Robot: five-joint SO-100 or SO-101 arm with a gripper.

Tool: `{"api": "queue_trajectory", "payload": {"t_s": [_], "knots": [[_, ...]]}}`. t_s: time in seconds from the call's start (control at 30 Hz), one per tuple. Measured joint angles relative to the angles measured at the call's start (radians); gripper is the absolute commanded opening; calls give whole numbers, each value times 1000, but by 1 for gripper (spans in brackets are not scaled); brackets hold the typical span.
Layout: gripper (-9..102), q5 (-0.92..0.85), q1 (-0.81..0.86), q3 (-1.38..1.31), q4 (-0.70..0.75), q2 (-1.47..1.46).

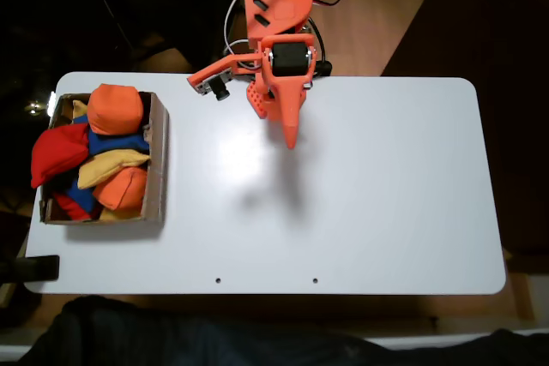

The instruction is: Grasp a bag and put it in the box.

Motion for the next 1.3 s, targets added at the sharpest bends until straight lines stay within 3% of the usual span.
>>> {"api": "queue_trajectory", "payload": {"t_s": [0.9,1.3], "knots": [[0,38,-15,396,-235,112],[0,38,0,549,-270,187]]}}
